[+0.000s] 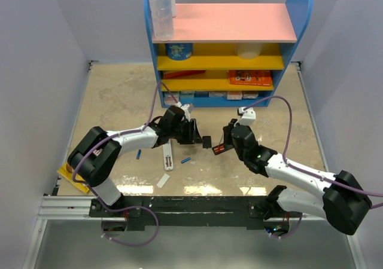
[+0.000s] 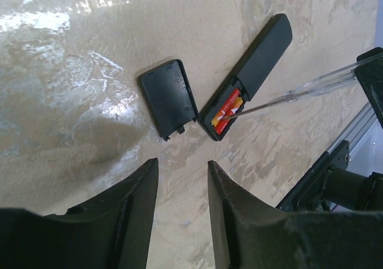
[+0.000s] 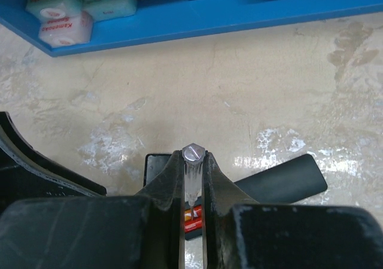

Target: Unload the batteries from the remote control

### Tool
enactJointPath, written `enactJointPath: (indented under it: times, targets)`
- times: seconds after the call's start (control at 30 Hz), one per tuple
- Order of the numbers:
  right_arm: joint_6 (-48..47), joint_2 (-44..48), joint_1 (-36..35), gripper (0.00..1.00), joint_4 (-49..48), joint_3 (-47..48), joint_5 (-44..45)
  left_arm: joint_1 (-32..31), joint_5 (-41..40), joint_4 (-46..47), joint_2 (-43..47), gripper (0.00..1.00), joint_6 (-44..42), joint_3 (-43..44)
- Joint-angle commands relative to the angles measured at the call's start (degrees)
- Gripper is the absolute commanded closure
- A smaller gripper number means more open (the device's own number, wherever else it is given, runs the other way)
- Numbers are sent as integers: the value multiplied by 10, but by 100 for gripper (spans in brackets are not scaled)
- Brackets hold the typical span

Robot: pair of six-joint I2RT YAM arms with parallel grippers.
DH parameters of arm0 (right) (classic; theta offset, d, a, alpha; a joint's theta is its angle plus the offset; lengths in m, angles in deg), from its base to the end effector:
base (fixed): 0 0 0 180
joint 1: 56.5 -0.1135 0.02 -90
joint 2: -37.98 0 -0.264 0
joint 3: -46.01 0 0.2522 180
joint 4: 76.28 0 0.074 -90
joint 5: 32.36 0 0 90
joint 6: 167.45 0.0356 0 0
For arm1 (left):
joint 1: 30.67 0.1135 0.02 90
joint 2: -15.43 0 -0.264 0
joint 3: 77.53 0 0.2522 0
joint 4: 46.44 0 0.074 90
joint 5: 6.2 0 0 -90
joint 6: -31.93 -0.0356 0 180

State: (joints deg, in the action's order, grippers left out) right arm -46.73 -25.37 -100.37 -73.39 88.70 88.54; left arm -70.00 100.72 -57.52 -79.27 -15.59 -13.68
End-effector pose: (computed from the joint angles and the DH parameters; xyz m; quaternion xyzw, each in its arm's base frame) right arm 0.1809 0.1486 0.2187 0.0527 0.8177 0.1427 0.5552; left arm 0.2553 -0.2226 0.1751 0.0351 0.9047 -0.3653 0.2165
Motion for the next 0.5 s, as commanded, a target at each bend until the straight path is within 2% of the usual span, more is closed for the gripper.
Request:
enactJointPath:
  times: [0.0, 0.13, 0.23, 0.3, 0.37, 0.47]
  targets:
    - [45, 16, -13, 100, 104, 5, 35, -16, 7, 29, -12, 57, -5, 28]
    - [56, 42, -29, 100, 105, -4, 56, -32, 7, 33, -29, 57, -3, 34]
    - [34, 72, -32, 100, 67, -21, 22, -42, 12, 43, -25, 57, -5, 35]
    - [29, 95, -32, 100, 80, -6, 14, -43, 15, 55, -14, 57, -15, 33]
    - [18, 130, -32, 100, 109, 29, 19, -43, 16, 64, 20, 58, -43, 26]
    - [7, 162, -32, 100, 155, 74, 4, -43, 38, 125, 93, 58, -80, -5]
